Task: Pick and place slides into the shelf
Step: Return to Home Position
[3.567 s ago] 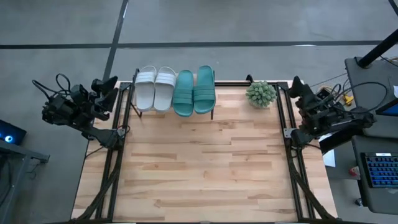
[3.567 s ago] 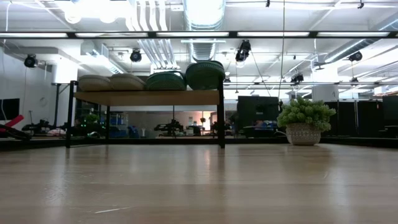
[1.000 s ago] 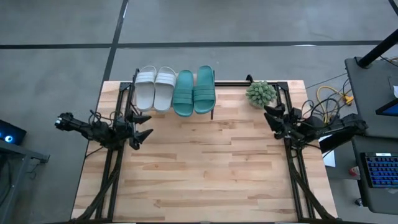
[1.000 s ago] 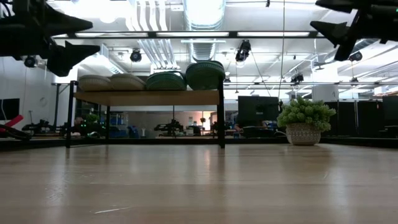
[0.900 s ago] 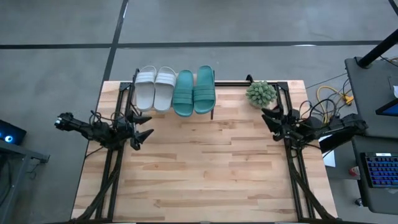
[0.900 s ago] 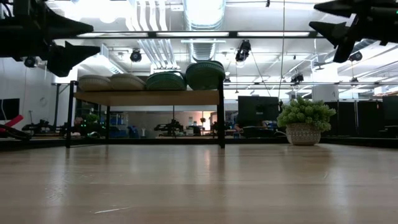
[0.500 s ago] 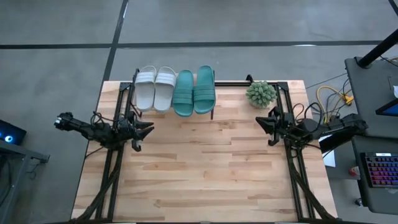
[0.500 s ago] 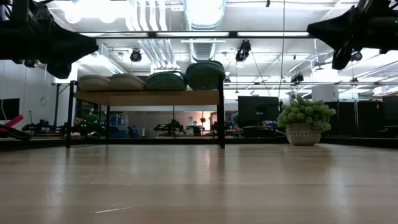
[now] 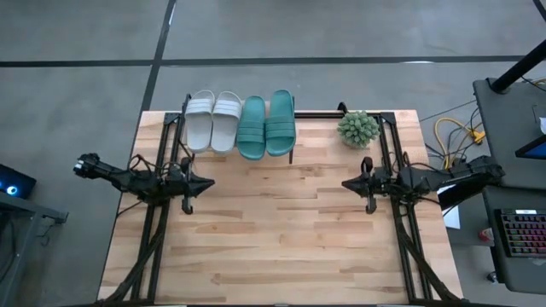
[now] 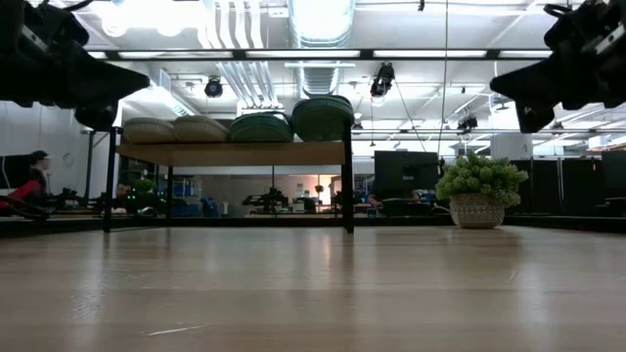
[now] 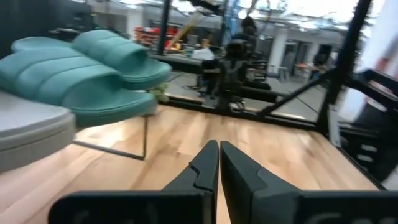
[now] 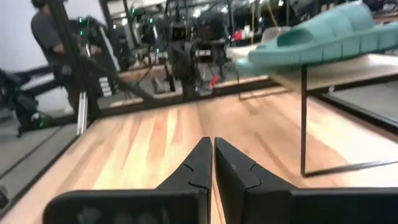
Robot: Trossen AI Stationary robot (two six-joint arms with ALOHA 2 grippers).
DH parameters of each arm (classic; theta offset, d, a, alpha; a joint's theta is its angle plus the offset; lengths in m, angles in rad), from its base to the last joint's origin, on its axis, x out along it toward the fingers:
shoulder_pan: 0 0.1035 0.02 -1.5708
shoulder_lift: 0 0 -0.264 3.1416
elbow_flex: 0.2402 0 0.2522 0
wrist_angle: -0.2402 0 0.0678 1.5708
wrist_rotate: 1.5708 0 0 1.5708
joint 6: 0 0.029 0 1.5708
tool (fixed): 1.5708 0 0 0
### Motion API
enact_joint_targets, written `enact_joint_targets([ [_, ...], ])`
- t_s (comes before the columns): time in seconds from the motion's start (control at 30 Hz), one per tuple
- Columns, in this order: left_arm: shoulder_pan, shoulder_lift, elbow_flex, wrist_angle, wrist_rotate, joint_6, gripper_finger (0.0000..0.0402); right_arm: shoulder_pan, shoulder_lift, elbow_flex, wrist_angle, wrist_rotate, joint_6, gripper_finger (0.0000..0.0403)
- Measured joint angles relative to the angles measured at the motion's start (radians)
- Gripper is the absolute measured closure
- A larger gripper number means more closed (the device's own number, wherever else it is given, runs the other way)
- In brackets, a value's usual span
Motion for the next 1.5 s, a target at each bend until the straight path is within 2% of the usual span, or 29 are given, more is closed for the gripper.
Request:
enact_joint_targets([
  [0.13, 0.000, -0.002, 0.000, -0.003, 0.060, 0.052, 0.0401, 0.000, 0.000, 0.000, -0.041, -0.017, 0.021, 0.0394],
  [0.4, 0.000, 0.004, 0.000, -0.007, 0.102, 0.127, 0.0401, 0.000, 0.000, 0.000, -0.142, -0.196, 0.087, 0.0394],
  [1.5, 0.000, 0.135, -0.004, 0.057, 0.084, 0.144, 0.0402, 0.000, 0.002, 0.000, -0.144, -0.174, 0.064, 0.0394],
])
